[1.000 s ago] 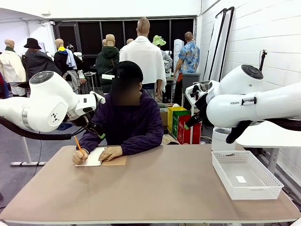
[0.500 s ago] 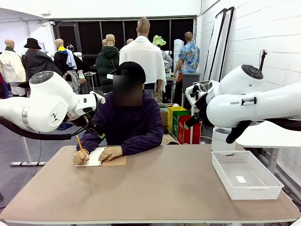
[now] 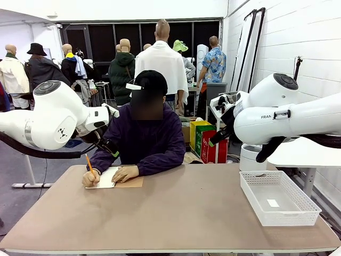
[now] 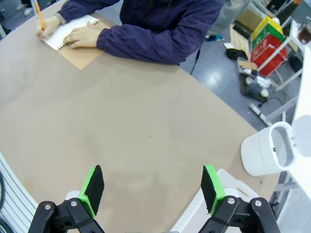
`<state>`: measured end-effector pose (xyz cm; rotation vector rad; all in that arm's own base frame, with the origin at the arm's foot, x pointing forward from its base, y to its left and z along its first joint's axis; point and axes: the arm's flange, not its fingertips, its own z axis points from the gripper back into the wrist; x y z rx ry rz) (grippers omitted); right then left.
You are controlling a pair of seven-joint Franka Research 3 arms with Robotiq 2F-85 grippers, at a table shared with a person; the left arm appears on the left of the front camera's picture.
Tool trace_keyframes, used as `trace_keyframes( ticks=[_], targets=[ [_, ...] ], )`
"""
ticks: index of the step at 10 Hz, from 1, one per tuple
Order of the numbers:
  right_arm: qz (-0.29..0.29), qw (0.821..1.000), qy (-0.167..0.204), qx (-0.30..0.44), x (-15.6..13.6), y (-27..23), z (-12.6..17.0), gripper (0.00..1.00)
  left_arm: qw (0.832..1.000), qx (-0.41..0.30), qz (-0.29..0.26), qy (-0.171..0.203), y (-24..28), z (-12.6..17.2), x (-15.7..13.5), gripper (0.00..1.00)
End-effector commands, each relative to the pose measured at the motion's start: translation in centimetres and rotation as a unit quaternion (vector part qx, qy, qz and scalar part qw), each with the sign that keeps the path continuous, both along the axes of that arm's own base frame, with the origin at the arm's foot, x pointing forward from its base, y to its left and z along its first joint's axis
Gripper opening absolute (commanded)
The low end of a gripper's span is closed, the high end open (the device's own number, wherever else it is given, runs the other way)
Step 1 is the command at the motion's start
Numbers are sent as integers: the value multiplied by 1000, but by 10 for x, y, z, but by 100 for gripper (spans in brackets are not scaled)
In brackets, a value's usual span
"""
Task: Sort the paper based on its condition.
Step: If a person hands you a paper, place it in the Organizing basket , and if it's crumpled, put it in the Trash can.
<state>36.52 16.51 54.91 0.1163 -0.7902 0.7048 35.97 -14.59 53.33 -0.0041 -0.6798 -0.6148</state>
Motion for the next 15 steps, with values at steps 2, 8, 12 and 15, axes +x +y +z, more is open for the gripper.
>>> trace_keyframes(
  ticks=[2,8,12,15],
  targets=[
    [1,1000,0,1,0,0,0,100,1000,-1,1,2,0,1,3,100],
    [1,1000,0,1,0,0,0,100,1000,-1,1,2,0,1,3,100],
    [1,1000,0,1,0,0,0,100,1000,-1,1,2,0,1,3,100],
    [1,1000,0,1,0,0,0,100,1000,-1,1,2,0,1,3,100]
  ],
)
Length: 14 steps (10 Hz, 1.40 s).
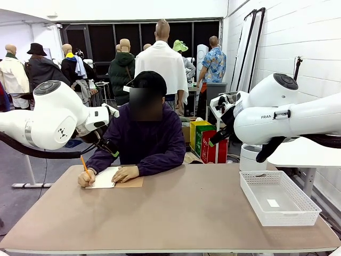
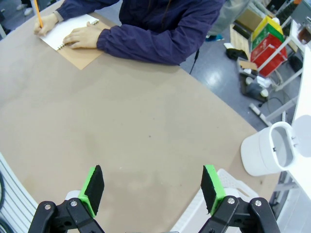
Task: Sort the paper based on its condition.
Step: If a person hands you a paper, place it in the Organizing basket , and if it's crumpled, put it in the Trash can.
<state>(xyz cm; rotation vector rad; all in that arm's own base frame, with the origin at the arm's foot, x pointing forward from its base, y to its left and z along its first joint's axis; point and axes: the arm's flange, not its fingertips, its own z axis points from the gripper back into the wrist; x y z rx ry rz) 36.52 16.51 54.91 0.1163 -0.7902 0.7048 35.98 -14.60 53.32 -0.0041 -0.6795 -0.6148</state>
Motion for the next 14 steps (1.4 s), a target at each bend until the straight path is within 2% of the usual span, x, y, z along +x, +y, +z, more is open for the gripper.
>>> trace_keyframes(
  ticks=[1,14],
  targets=[
    [1,1000,0,1,0,0,0,100,1000,-1,1,2,1,1,3,100],
    [1,1000,0,1,0,0,0,100,1000,-1,1,2,1,1,3,100]
  ],
)
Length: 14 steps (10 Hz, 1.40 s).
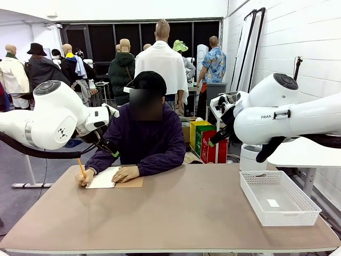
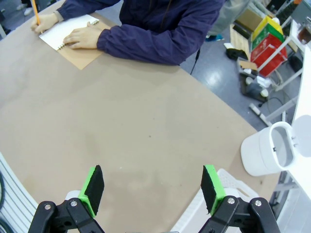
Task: Sort the paper based on its condition.
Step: If a person hands you a paper, place it in the Organizing basket , and if it's crumpled, put it in the Trash can.
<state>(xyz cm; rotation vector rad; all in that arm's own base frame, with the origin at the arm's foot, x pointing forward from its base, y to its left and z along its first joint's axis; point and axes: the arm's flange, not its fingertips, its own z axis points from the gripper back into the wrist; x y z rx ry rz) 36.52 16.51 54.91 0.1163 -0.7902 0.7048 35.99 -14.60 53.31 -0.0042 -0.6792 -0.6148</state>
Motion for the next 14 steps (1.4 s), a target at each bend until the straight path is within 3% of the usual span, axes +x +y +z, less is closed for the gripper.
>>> trace_keyframes(
  ticks=[1,14],
  targets=[
    [1,1000,0,1,0,0,0,100,1000,-1,1,2,1,1,3,100],
    [1,1000,0,1,0,0,0,100,1000,-1,1,2,1,1,3,100]
  ],
)
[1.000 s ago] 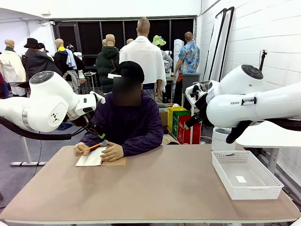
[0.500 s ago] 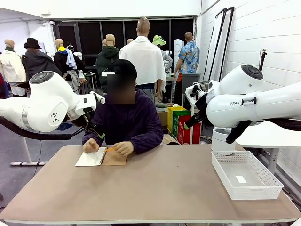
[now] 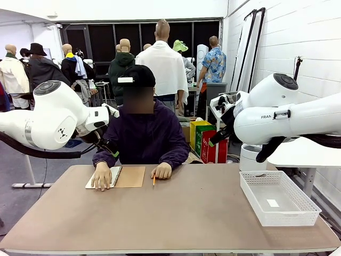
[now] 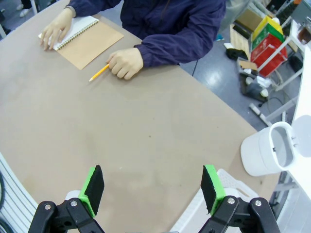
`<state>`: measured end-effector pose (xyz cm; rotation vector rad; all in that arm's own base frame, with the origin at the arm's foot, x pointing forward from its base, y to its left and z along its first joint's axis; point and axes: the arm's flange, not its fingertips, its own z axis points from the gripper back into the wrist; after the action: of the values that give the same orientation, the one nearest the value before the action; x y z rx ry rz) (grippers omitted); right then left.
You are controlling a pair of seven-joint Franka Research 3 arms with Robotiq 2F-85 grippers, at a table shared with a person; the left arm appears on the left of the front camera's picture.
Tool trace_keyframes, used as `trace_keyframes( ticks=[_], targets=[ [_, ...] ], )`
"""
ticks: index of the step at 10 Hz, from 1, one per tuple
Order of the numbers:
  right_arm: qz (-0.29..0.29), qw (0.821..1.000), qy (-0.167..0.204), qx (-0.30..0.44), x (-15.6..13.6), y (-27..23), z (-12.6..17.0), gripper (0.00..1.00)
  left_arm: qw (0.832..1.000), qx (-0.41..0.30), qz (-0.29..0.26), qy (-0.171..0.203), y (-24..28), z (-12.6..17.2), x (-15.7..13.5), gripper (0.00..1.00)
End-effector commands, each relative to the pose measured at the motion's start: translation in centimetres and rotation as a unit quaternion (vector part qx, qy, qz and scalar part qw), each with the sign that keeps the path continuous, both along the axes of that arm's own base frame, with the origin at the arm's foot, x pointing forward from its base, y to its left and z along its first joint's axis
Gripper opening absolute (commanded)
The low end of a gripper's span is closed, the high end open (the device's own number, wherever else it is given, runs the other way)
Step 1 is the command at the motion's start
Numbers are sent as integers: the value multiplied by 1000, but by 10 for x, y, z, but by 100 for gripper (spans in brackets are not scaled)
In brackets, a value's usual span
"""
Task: Sort the paper based on its condition.
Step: If a person hands you a paper, place it in the Organizing basket , and if it's crumpled, put it in the Trash can.
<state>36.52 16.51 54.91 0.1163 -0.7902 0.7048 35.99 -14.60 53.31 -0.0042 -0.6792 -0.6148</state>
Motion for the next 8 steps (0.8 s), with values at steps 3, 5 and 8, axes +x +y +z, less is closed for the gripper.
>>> trace_keyframes(
  ticks=[3,5,8],
  targets=[
    [1,1000,0,1,0,0,0,100,1000,-1,1,2,1,1,3,100],
    [1,1000,0,1,0,0,0,100,1000,-1,1,2,1,1,3,100],
    [1,1000,0,1,0,0,0,100,1000,-1,1,2,1,1,3,100]
  ],
)
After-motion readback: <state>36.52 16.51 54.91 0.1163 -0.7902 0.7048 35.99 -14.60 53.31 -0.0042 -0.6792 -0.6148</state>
